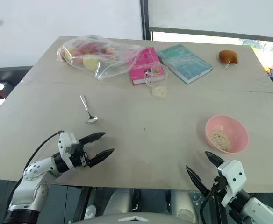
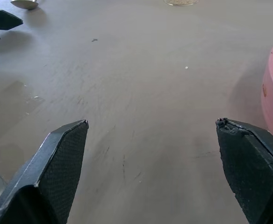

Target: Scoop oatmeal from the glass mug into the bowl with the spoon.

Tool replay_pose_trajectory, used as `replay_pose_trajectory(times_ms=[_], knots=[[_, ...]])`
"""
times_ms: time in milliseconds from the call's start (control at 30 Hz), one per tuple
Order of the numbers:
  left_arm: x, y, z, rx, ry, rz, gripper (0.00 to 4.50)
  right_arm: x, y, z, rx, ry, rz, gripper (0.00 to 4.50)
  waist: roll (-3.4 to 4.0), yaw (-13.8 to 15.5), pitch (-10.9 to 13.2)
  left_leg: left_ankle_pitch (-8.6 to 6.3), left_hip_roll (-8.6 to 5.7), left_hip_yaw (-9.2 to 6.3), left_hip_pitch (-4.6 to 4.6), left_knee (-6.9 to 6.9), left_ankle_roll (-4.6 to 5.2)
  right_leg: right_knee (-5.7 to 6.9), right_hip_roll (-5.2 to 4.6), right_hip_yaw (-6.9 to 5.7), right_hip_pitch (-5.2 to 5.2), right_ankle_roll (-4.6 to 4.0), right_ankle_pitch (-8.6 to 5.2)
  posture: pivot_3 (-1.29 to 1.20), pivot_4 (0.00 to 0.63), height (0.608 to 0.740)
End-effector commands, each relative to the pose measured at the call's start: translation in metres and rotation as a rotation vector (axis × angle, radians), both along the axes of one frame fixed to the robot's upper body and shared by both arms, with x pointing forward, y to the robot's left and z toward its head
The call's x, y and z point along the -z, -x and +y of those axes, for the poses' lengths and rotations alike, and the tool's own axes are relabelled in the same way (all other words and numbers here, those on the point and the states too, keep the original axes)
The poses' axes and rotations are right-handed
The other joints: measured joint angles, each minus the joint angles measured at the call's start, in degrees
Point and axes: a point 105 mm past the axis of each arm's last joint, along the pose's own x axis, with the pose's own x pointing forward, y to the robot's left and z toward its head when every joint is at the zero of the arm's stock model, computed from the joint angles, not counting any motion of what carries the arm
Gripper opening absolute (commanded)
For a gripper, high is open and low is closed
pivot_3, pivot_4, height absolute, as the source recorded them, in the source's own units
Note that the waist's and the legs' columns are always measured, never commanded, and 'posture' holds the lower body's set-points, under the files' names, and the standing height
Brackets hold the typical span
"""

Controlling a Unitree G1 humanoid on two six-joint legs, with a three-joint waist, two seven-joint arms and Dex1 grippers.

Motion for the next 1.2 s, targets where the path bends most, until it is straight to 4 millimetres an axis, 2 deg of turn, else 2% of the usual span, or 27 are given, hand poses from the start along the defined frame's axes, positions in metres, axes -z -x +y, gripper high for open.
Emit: replay_pose_trajectory(times_ms=[33,133,267,400,467,567,733,867,1067,1133,1200], knots=[[-0.023,-0.006,-0.01,0.011,0.035,-0.056,4.5,-0.021,-0.007,0.006,-0.043,-0.017,-0.083,4.4,0.0,0.0,0.0,0.0,0.0,0.0,0.0,0.0,0.0,0.0,0.0,0.0,0.0,0.0,0.0,0.0,0.15,0.74],[-0.06,-0.015,-0.031,0.0,0.157,-0.097,4.5,-0.041,-0.012,0.026,-0.148,-0.043,-0.159,4.4,-0.08,0.0,0.13,0.01,0.01,-0.01,-0.05,0.08,0.01,0.0,-0.01,0.0,0.0,0.01,0.0,0.0,0.15,0.74],[-0.084,-0.02,-0.038,-0.045,0.222,-0.09,4.5,-0.05,-0.009,0.039,-0.238,-0.056,-0.178,4.4,-0.02,0.22,0.02,0.0,-0.01,-0.1,0.14,0.19,0.01,0.0,0.13,-0.05,0.27,0.02,0.01,0.0,0.15,0.74],[-0.107,-0.034,-0.037,-0.16,0.311,-0.079,4.5,-0.061,-0.013,0.046,-0.288,-0.055,-0.211,4.4,-0.08,0.23,0.07,0.06,-0.03,-0.12,0.06,0.16,0.24,0.0,0.27,-0.03,0.27,0.01,0.01,0.0,0.15,0.74],[-0.114,-0.046,-0.031,-0.279,0.331,-0.072,4.5,-0.067,-0.016,0.05,-0.315,-0.055,-0.229,4.4,-0.09,0.3,0.08,0.07,-0.05,-0.15,0.06,0.18,0.25,0.0,0.31,-0.03,0.28,0.01,0.01,0.0,0.15,0.74],[-0.11,-0.065,-0.013,-0.535,0.252,-0.021,4.5,-0.079,-0.025,0.054,-0.35,-0.052,-0.281,4.4,-0.12,0.3,0.09,0.07,-0.13,-0.24,0.17,0.25,0.25,0.01,0.38,-0.02,0.44,0.02,0.02,0.0,0.15,0.74],[-0.1,-0.086,0.019,-0.876,0.145,0.091,4.5,-0.094,-0.034,0.061,-0.407,-0.046,-0.363,4.4,-0.22,0.44,0.15,0.07,-0.24,-0.41,0.22,0.3,0.26,0.01,0.45,-0.03,0.59,0.02,0.02,0.0,0.15,0.74],[-0.099,-0.094,0.028,-0.973,0.057,0.137,4.5,-0.101,-0.039,0.063,-0.455,-0.056,-0.413,4.4,-0.26,1.05,0.16,0.08,-0.31,-0.46,0.19,0.3,0.25,0.01,0.46,-0.06,0.6,0.01,0.02,0.0,0.15,0.74],[-0.094,-0.102,0.031,-1.023,-0.049,0.201,4.5,-0.117,-0.024,0.071,-0.51,-0.087,-0.463,4.4,-0.27,1.16,0.16,0.08,-0.39,-0.52,0.14,0.29,0.25,0.01,0.43,-0.09,0.6,-0.05,0.06,0.0,0.15,0.74],[-0.088,-0.105,0.031,-1.042,-0.088,0.246,4.5,-0.123,-0.018,0.073,-0.517,-0.103,-0.475,4.4,-0.27,1.18,0.17,0.08,-0.39,-0.53,0.14,0.29,0.25,0.02,0.42,-0.09,0.61,-0.05,0.06,0.0,0.15,0.74],[-0.08,-0.11,0.033,-1.074,-0.1,0.303,4.5,-0.126,-0.023,0.07,-0.498,-0.14,-0.481,4.4,-0.3,1.22,0.15,0.08,-0.44,-0.57,0.16,0.31,0.25,0.02,0.4,-0.14,0.67,-0.03,0.05,0.0,0.15,0.74]])
